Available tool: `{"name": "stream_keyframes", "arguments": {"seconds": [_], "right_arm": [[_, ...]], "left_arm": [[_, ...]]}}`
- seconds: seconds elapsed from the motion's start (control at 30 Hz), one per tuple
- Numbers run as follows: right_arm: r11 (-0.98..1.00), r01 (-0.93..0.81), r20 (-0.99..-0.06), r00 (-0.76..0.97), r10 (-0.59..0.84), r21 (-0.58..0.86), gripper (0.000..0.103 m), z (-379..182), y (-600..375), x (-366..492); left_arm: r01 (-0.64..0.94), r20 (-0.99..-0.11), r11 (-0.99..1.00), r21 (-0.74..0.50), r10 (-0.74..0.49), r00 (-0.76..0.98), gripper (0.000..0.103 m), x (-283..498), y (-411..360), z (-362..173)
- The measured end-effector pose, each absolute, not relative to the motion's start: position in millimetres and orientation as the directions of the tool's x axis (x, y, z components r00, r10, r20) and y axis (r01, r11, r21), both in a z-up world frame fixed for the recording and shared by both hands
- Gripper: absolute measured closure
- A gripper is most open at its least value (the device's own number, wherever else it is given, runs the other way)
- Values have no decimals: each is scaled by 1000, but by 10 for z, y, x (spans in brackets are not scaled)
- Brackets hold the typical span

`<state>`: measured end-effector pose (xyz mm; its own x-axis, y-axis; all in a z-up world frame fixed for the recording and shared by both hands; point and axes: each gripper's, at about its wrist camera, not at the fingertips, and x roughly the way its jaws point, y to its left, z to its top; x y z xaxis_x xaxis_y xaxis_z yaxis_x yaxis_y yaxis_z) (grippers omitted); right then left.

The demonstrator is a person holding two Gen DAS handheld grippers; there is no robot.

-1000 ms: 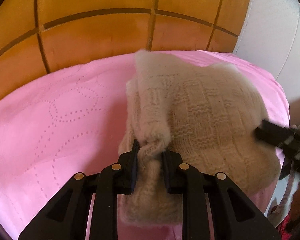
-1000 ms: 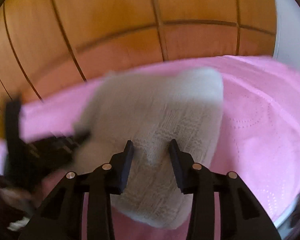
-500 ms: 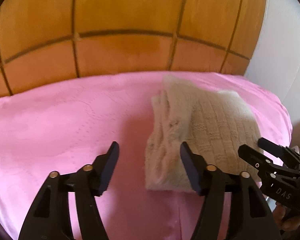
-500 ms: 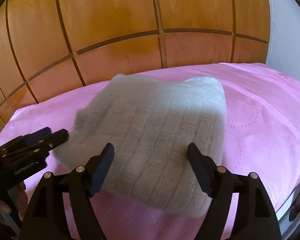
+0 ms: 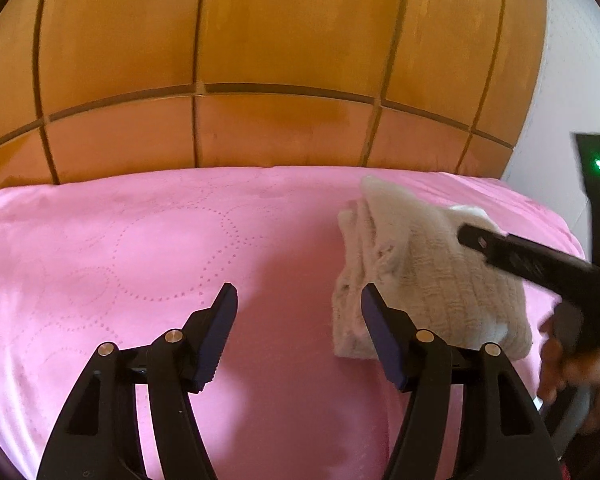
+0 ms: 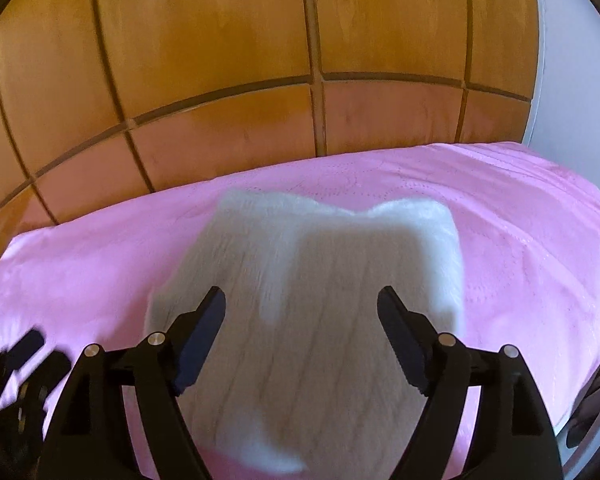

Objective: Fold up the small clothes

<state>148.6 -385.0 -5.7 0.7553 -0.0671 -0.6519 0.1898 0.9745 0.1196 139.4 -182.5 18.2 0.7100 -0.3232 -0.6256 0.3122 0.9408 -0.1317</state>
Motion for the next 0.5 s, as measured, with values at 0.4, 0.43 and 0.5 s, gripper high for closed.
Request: {"name": "stream_keyframes", "arguments": {"seconds": [0.4, 0.43, 0.5], "right_arm": [[978, 204, -719, 672, -178, -51, 18, -458, -3495, 2326], [978, 206, -716, 675, -176, -47, 18, -457, -3502, 2323], [979, 202, -708, 686, -167, -35, 17, -444, -3525, 2282]], "left_arm": [[225, -652, 965, -137, -259, 713, 28, 1502, -1590, 56], [220, -653, 966, -139, -256, 712, 28, 1499, -1572, 52], [210, -660, 968, -136, -247, 710, 28, 1497, -1538, 35]]}}
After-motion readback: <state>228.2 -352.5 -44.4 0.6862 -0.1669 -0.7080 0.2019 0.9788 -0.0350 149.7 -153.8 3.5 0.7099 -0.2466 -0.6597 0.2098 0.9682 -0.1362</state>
